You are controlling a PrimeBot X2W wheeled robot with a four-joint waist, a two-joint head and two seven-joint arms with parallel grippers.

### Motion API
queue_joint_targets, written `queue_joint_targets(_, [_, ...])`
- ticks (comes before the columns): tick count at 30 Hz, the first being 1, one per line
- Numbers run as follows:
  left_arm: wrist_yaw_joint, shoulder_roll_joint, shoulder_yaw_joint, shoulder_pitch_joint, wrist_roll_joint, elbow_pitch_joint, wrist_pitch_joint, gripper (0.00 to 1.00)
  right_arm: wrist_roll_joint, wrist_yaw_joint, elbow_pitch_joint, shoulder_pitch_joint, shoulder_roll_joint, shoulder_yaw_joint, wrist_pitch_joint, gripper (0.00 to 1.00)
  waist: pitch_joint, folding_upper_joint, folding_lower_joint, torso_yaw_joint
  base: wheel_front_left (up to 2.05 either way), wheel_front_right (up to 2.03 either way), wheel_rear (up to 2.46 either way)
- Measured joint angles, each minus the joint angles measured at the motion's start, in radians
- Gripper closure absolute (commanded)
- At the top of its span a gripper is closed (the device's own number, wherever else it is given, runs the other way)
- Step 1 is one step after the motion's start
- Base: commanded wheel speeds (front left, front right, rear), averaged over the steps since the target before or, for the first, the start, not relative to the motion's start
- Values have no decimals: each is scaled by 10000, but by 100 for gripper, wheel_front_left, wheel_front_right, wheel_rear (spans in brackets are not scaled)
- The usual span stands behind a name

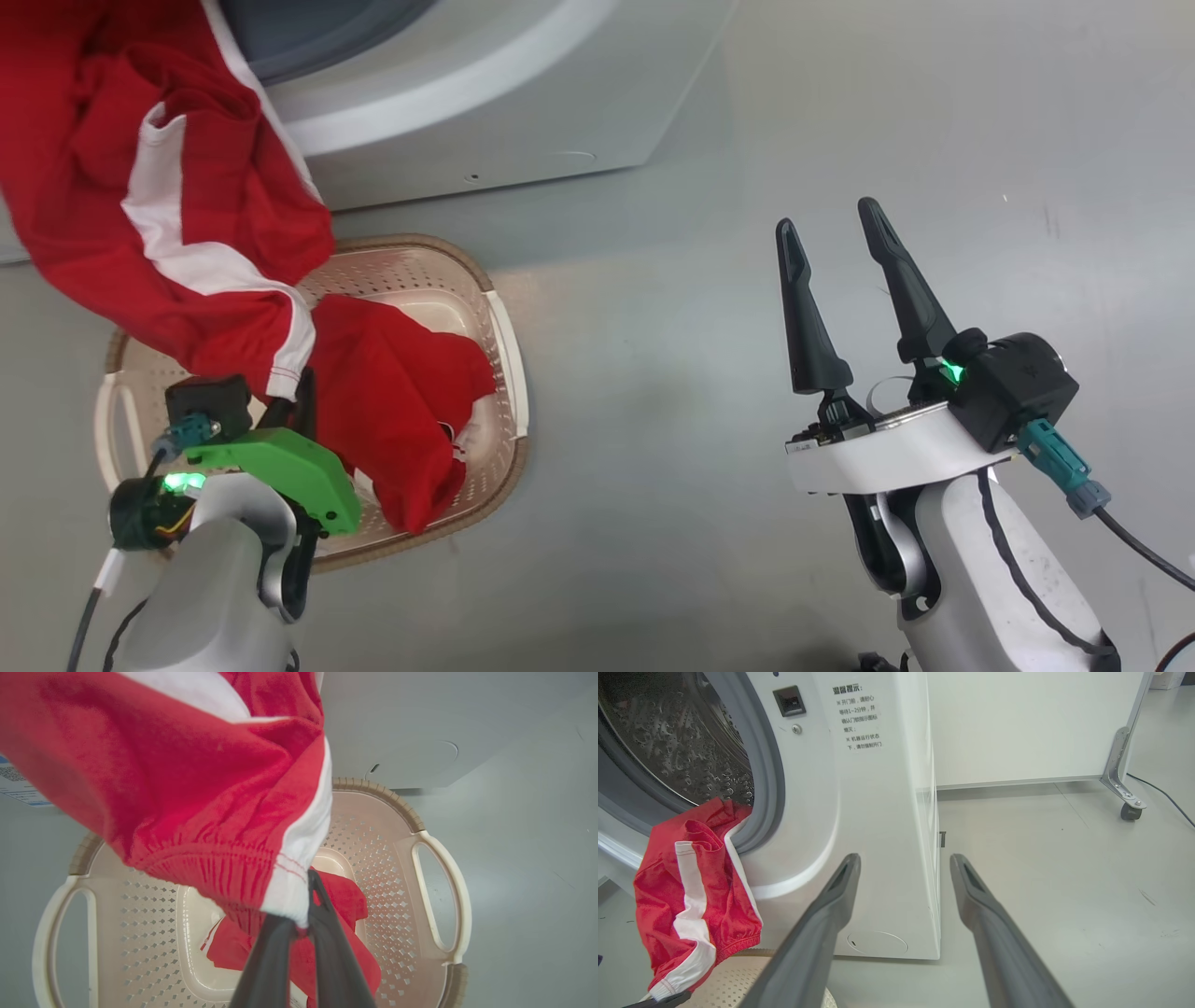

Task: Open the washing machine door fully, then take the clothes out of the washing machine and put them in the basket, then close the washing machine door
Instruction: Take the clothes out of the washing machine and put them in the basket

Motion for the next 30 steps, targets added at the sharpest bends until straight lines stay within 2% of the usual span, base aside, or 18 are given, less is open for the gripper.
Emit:
queue_joint_targets(1, [-6, 27, 21, -109, -2, 107, -10, 100, 0, 0, -4, -35, 0, 2, 0, 0, 80, 0, 0, -71, 0, 0, 0])
queue_joint_targets(2, [-15, 44, 44, -200, -4, 215, -52, 78, 0, -2, -4, -77, 0, 8, 0, 0, 153, 0, 0, -140, 0, 0, 0])
queue_joint_targets(3, [-21, 50, 54, -292, -8, 324, -79, 62, 2, -8, -10, -120, 0, 6, 0, 0, 223, 0, 0, -203, 0, 0, 0])
queue_joint_targets(4, [-75, 50, 56, -379, -8, 418, -84, 62, 2, -90, -19, -149, 0, 2, 0, 0, 292, 0, 0, -265, 0, 0, 0])
queue_joint_targets(5, [-96, 48, 44, -471, -8, 548, -86, 20, 2, -113, -19, -164, 4, -29, 0, 0, 352, 0, 0, -321, 0, 0, 0])
queue_joint_targets(6, [-98, 38, 52, -548, -12, 675, -86, 0, 2, -165, -19, -168, -2, -50, 0, 0, 405, 0, 0, -370, 0, 0, 0])
queue_joint_targets(20, [-280, 21, 161, -1164, -142, 1843, -650, 0, 90, -251, 8, -351, 0, -35, 0, 0, 586, 0, 0, -475, 0, 0, 0])
queue_joint_targets(30, [-577, 12, -33, -1476, 58, 1841, -1457, 0, 90, -267, 130, -409, 0, -203, 0, 0, 399, 0, 0, -327, 0, 0, 0])
